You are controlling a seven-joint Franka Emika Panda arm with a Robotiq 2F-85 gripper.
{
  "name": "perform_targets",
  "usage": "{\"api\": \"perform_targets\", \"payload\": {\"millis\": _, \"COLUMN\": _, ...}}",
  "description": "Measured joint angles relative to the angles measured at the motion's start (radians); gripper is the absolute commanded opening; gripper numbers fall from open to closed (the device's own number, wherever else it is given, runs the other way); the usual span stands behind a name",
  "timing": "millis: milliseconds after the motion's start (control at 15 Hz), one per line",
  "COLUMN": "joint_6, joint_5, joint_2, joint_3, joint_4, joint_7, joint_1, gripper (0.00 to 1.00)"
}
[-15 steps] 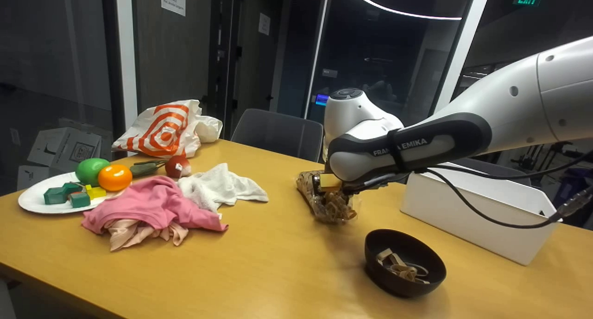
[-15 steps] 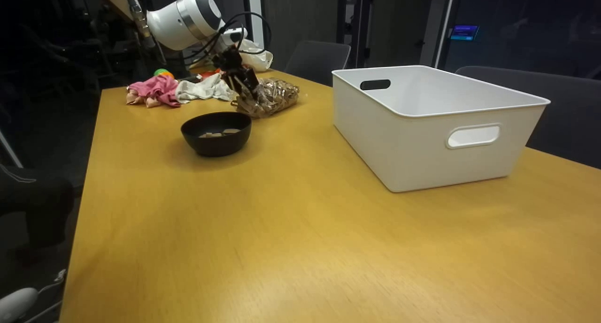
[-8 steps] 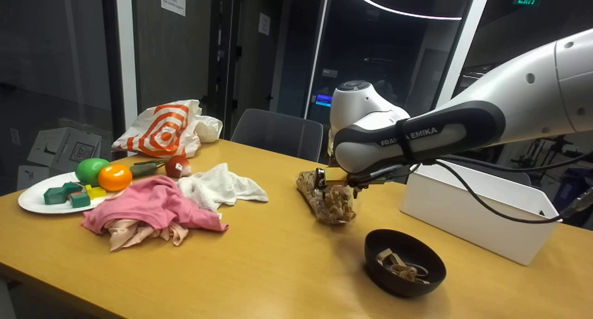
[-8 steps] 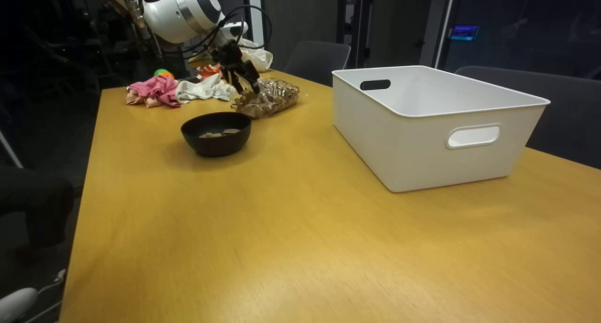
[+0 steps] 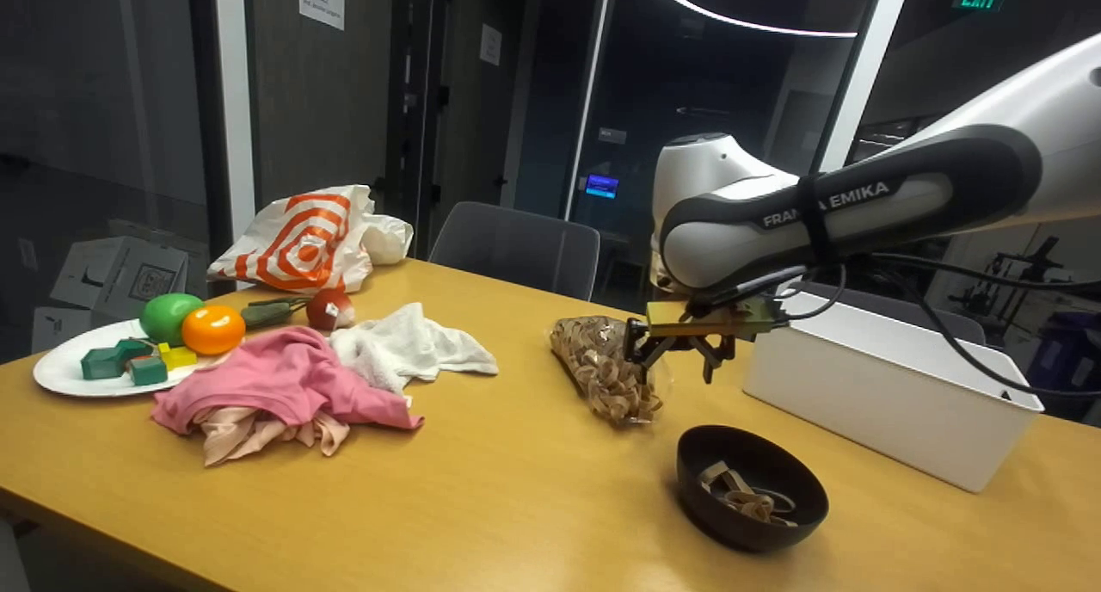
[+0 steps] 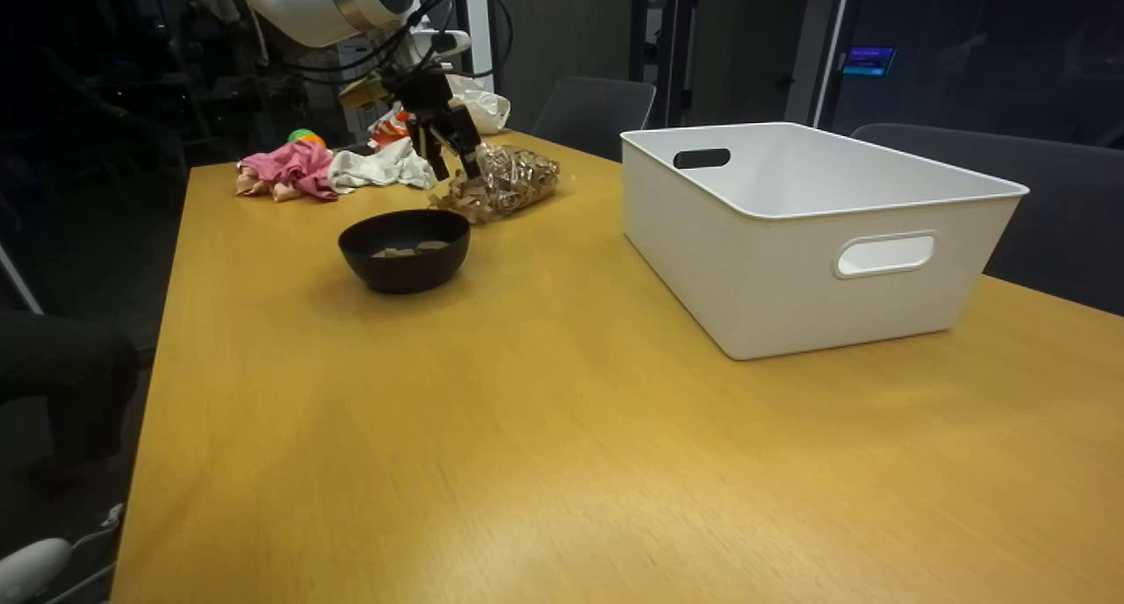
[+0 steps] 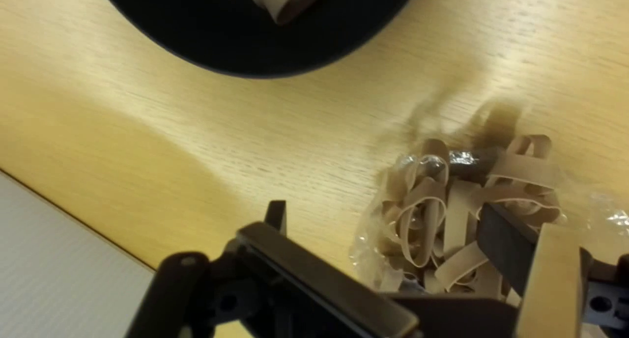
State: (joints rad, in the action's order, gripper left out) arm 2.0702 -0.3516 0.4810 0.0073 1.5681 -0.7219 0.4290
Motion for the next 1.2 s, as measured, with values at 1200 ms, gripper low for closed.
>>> {"api": "perform_targets", "payload": {"millis": 1200, "joint_6": -0.027, "joint_5": 0.315, "joint_2": -0.182, "joint_3": 0.070, "joint_4": 0.387, "joint_7": 0.023, "joint_1": -0.168, "gripper": 1.00}}
